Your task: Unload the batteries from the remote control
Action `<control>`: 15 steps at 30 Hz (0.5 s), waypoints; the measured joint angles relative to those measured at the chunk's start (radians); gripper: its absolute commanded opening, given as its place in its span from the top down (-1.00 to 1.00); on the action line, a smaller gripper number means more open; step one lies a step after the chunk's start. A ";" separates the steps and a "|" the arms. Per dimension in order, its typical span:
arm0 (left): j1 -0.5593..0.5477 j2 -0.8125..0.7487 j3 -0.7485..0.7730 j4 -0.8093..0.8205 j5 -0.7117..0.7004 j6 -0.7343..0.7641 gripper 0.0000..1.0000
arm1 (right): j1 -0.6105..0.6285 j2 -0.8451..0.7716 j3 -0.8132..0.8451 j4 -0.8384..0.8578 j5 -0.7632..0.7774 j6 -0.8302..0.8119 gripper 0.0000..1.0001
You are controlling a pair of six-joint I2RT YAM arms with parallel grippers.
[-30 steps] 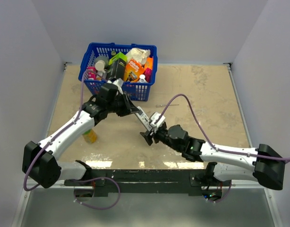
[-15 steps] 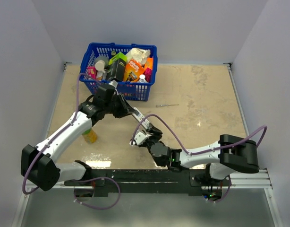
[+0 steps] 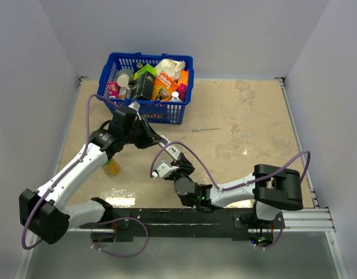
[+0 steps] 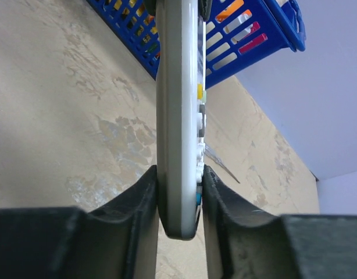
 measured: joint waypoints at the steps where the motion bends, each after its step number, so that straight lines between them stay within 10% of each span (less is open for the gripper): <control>1: 0.001 -0.001 -0.001 -0.003 0.000 -0.005 1.00 | 0.000 0.005 0.002 -0.001 0.004 -0.001 0.64; 10: 0.002 -0.032 -0.017 -0.006 -0.006 0.010 0.98 | 0.010 0.011 0.032 -0.054 0.016 0.037 1.00; 15: 0.008 -0.032 -0.027 -0.006 0.003 0.020 0.15 | 0.011 -0.012 0.047 -0.153 -0.014 0.105 1.00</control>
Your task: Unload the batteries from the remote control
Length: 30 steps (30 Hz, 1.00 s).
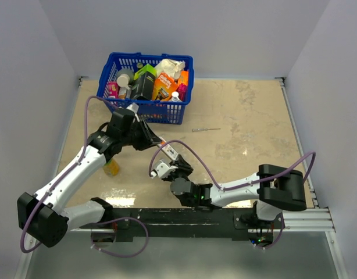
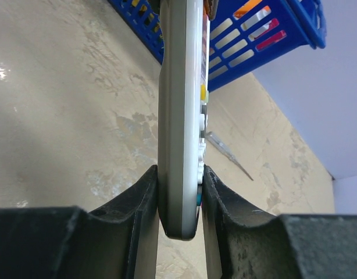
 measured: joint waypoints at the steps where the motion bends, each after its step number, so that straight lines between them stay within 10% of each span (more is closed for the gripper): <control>1: 0.000 0.000 0.000 -0.002 0.002 0.003 0.04 | 0.000 -0.011 0.002 -0.026 -0.010 0.024 1.00; 12: 0.000 -0.077 -0.010 -0.006 0.030 0.059 -0.97 | -0.006 -0.156 0.003 -0.246 -0.237 0.322 1.00; 30: 0.013 -0.086 0.143 -0.080 -0.135 0.305 -1.00 | -0.249 -0.313 -0.061 -0.500 -0.966 0.694 0.93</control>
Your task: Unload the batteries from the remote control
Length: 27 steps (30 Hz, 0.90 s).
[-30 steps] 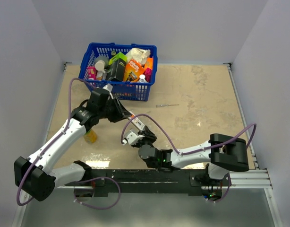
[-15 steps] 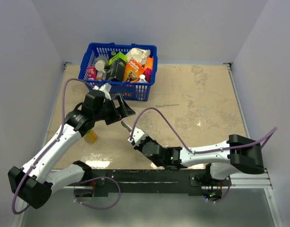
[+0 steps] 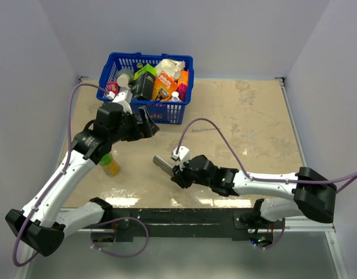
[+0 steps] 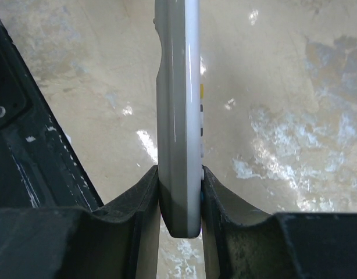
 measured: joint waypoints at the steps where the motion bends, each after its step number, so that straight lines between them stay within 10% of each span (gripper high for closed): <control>1: 0.000 -0.004 -0.001 0.001 -0.011 0.019 -1.00 | -0.022 0.001 -0.010 -0.001 -0.032 0.012 0.92; 21: 0.000 -0.239 -0.319 0.182 -0.075 0.270 -0.99 | -0.149 0.167 -0.066 -0.012 -0.369 0.076 0.25; 27: 0.000 -0.322 -0.389 0.232 -0.047 0.294 -0.99 | -0.188 0.170 -0.054 -0.035 -0.359 0.071 0.34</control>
